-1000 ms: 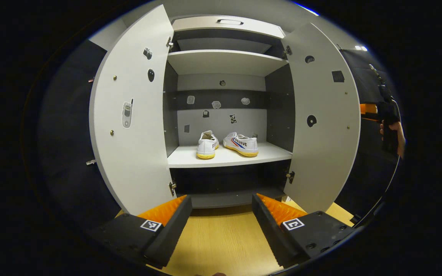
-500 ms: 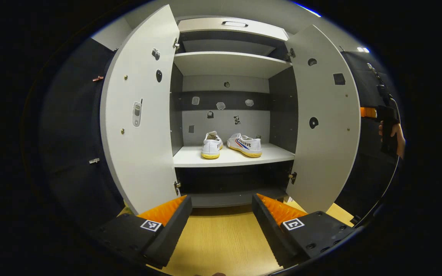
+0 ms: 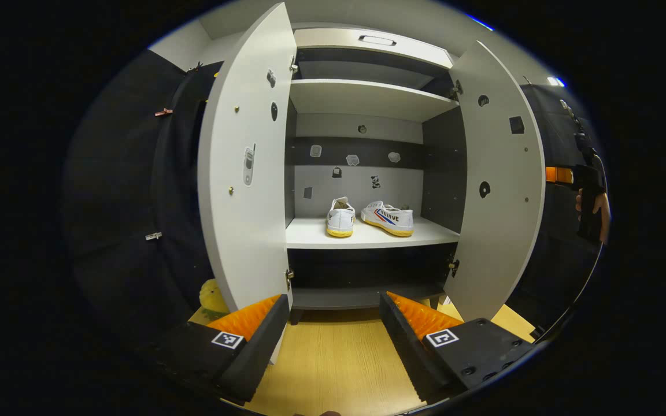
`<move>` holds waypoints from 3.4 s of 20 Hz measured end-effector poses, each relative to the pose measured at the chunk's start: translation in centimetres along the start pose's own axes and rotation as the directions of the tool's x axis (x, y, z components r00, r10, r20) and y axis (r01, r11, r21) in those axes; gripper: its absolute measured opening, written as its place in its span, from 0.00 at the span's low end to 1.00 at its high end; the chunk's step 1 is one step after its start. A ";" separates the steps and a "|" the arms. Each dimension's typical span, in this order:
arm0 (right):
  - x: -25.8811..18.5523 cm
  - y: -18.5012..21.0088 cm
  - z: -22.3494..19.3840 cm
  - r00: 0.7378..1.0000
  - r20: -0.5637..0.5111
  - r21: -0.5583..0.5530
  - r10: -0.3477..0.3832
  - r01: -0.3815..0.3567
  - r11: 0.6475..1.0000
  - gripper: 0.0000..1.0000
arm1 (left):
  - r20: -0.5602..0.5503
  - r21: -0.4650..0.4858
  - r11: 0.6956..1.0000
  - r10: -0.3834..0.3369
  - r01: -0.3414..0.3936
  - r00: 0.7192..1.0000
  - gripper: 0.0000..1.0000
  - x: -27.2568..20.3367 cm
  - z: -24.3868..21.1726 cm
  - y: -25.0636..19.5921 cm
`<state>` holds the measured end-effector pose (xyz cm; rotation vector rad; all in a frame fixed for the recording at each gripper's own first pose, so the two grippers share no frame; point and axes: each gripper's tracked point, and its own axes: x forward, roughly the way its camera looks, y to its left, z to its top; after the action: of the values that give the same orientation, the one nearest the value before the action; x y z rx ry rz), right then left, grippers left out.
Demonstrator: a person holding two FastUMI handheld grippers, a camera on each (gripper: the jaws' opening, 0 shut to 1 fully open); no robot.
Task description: Grab one shoe with the right hand and put it into the shoe cabinet, grab the other shoe with the left hand and put it into the shoe cabinet; then close the right door with the right hand and the left door with the left hand.
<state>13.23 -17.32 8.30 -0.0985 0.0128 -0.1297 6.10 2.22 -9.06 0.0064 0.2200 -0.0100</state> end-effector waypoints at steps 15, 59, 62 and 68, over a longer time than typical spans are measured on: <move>3.9 16.7 0.4 0.994 0.047 -0.001 0.097 -0.097 0.995 0.95 | 0.015 -0.048 0.986 0.163 -0.162 0.987 0.98 -5.7 -1.1 11.9; -7.8 11.0 -14.0 0.972 -0.218 0.080 -0.092 0.111 0.991 0.99 | 0.183 -0.075 0.990 -0.101 0.116 0.978 0.92 6.6 16.3 16.2; -7.5 10.1 -14.6 0.971 -0.228 0.088 -0.074 0.096 0.991 0.98 | 0.187 -0.050 0.992 -0.106 0.117 0.977 0.92 7.0 16.7 13.2; -7.8 5.9 -14.8 0.971 -0.221 0.088 -0.088 0.109 0.990 0.98 | 0.177 -0.031 0.992 -0.117 0.124 0.977 0.93 9.4 16.6 7.0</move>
<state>5.98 -11.96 -6.94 0.0158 0.2196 -0.2400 18.93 9.01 5.18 -0.0498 0.0444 -0.1263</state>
